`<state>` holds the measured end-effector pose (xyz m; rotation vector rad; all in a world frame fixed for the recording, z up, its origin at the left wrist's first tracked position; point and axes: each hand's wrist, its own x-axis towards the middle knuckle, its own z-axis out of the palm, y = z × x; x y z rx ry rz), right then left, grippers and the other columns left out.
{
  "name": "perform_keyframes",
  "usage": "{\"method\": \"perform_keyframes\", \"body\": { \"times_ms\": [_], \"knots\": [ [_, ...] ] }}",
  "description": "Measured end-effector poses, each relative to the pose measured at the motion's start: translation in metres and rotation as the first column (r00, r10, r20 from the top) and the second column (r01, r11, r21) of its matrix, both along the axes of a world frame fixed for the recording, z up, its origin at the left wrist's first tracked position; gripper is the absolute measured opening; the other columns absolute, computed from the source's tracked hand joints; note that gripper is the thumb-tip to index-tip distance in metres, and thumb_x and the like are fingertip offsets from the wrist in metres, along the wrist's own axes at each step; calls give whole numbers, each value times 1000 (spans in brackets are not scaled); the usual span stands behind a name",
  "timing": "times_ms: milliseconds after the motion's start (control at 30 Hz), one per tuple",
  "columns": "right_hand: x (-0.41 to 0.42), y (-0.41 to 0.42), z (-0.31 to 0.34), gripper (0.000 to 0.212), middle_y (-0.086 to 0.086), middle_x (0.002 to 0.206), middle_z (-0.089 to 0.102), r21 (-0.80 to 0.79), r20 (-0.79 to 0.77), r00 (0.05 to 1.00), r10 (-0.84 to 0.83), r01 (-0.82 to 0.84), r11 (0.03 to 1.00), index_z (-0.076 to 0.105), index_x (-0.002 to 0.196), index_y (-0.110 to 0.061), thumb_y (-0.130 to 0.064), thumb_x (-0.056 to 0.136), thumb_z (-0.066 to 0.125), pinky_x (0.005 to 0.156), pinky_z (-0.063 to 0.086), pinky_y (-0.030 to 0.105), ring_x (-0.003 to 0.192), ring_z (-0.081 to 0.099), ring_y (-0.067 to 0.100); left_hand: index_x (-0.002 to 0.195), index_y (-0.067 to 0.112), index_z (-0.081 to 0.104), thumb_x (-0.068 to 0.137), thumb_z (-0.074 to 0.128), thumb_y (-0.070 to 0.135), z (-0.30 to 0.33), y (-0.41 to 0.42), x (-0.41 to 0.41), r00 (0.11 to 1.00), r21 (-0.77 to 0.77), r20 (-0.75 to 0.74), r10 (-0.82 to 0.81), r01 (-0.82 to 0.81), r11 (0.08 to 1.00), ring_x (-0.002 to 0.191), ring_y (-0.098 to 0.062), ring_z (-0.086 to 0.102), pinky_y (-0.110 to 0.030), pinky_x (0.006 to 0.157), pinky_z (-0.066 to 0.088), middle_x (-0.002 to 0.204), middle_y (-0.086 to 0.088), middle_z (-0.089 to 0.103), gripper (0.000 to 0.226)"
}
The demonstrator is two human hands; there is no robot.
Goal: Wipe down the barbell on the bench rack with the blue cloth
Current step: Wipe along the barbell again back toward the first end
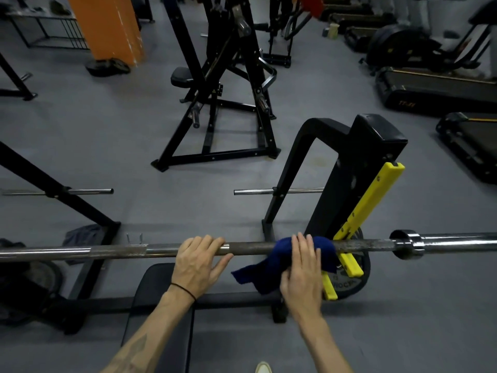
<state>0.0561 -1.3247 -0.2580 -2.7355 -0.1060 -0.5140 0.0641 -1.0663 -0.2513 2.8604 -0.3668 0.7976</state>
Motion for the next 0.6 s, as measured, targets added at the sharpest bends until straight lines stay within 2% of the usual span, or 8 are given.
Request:
{"method": "perform_keyframes", "body": {
  "times_ms": [67, 100, 200, 267, 367, 467, 533, 600],
  "knots": [
    [-4, 43, 2, 94, 14, 169, 25, 123, -29, 997, -70, 73, 990, 27, 160, -2, -7, 78, 72, 130, -3, 42, 160, 8, 29, 107, 19, 65, 97, 55, 51, 1, -2, 0, 1000, -21, 3, 20, -20, 1000, 75, -21, 53, -37, 74, 43, 88, 2, 58, 35],
    [-8, 63, 5, 93, 14, 169, 25, 143, -44, 999, -21, 27, 989, 27, 160, -2, -11, 79, 71, 130, -3, 43, 160, 6, 30, 107, 19, 66, 97, 55, 51, 1, -3, 0, 1000, -28, 5, 20, -20, 999, 76, -21, 54, -37, 75, 43, 88, 2, 58, 35],
    [-12, 65, 2, 97, 9, 169, 25, -36, -2, 963, 271, -271, 962, 29, 161, -6, -16, 76, 74, 129, 8, 44, 159, 14, 27, 110, 18, 66, 100, 49, 50, -1, 1, -2, 1000, -18, -11, -6, 6, 1000, 77, -21, 55, -37, 77, 44, 89, 3, 58, 38],
    [-3, 26, -2, 104, 4, 169, 26, -146, -9, 939, 345, -343, 928, 30, 162, -12, -7, 70, 78, 127, 16, 44, 158, 20, 22, 112, 18, 67, 99, 49, 52, -1, 3, -3, 1000, -1, -18, -22, 21, 1000, 77, -21, 54, -37, 77, 45, 89, 3, 57, 40],
    [3, -4, -4, 104, 1, 168, 25, -57, 8, 991, 132, -131, 990, 35, 160, -11, 5, 67, 77, 128, 17, 48, 158, 22, 22, 111, 20, 67, 95, 56, 57, 0, 3, -1, 1000, 18, -1, -7, 7, 1000, 77, -20, 53, -36, 75, 43, 88, 3, 57, 42],
    [-8, 50, 0, 98, 13, 169, 23, 103, -4, 998, -57, 57, 993, 29, 160, -2, -5, 73, 75, 130, 1, 46, 160, 10, 29, 107, 22, 66, 96, 51, 61, -1, 0, 2, 1000, 3, -7, 30, -30, 1000, 76, -19, 53, -35, 74, 42, 86, 4, 57, 43],
    [-18, 77, 3, 98, 15, 170, 23, 82, -2, 997, 80, -80, 993, 27, 161, -1, -15, 76, 73, 129, 0, 46, 160, 10, 30, 104, 23, 65, 98, 46, 63, -1, 1, 3, 1000, 8, -10, 24, -24, 1000, 73, -19, 52, -34, 70, 41, 83, 4, 56, 45],
    [-15, 62, 4, 103, 11, 170, 23, -66, 9, 958, 286, -285, 956, 28, 161, -6, -15, 71, 77, 128, 8, 46, 159, 15, 27, 100, 23, 65, 98, 42, 63, 2, 4, 6, 1000, 34, -23, -11, 12, 999, 69, -18, 51, -32, 64, 39, 81, 6, 56, 46]
  ]
}}
